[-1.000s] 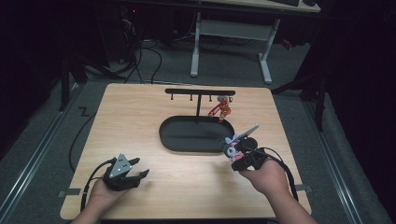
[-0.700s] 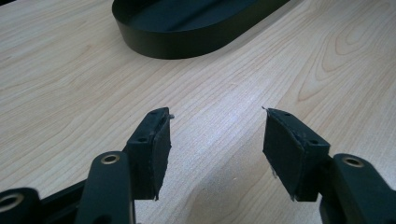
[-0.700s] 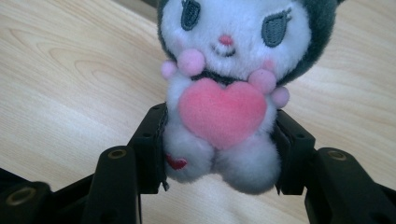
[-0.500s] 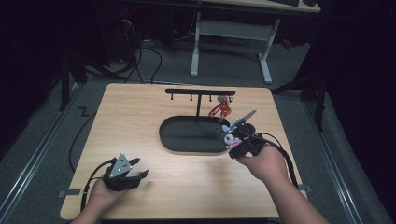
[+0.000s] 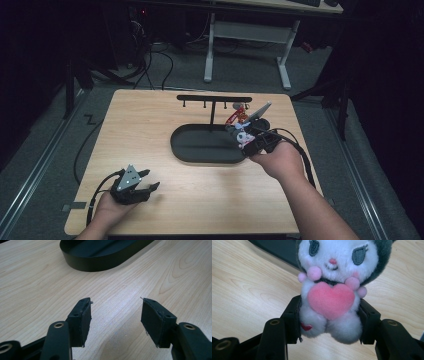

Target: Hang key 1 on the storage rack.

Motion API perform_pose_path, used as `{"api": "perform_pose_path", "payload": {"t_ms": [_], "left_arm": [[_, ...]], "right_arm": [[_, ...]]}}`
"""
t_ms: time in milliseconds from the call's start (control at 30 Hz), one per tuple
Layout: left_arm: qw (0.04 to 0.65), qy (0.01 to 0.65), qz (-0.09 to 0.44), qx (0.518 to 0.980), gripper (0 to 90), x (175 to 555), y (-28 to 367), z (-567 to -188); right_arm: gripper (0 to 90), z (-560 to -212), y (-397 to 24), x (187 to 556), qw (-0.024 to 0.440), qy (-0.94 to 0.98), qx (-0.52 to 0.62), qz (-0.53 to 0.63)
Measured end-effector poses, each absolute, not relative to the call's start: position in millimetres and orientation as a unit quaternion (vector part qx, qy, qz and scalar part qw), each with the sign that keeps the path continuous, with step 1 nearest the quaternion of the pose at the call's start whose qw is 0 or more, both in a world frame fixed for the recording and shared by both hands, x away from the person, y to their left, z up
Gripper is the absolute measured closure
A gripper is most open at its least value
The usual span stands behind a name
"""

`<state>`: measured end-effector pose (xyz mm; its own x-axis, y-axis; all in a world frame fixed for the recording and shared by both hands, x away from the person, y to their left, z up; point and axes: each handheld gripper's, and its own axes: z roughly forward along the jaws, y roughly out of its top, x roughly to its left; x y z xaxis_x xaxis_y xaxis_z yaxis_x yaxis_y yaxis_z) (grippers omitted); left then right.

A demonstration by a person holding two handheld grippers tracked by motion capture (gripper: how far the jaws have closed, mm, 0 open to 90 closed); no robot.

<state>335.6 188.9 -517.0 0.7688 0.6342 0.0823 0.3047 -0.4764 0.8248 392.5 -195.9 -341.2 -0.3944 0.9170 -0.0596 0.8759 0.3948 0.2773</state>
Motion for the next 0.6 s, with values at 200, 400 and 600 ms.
{"api": "perform_pose_path", "payload": {"t_ms": [200,400,600], "left_arm": [[0.427,0.278,0.193,0.838,41.2,335.6,188.8,-516.9],[0.427,0.279,0.193,0.838,41.2,335.8,189.0,-517.1],[0.427,0.278,0.194,0.839,41.1,335.6,189.3,-516.9]], "right_arm": [[47.4,-335.1,-191.0,399.4,0.101,0.828,0.542,0.100],[47.4,-330.0,-185.6,407.8,0.102,0.829,0.541,0.102],[47.4,-326.2,-179.9,416.6,0.103,0.829,0.540,0.105]]}}
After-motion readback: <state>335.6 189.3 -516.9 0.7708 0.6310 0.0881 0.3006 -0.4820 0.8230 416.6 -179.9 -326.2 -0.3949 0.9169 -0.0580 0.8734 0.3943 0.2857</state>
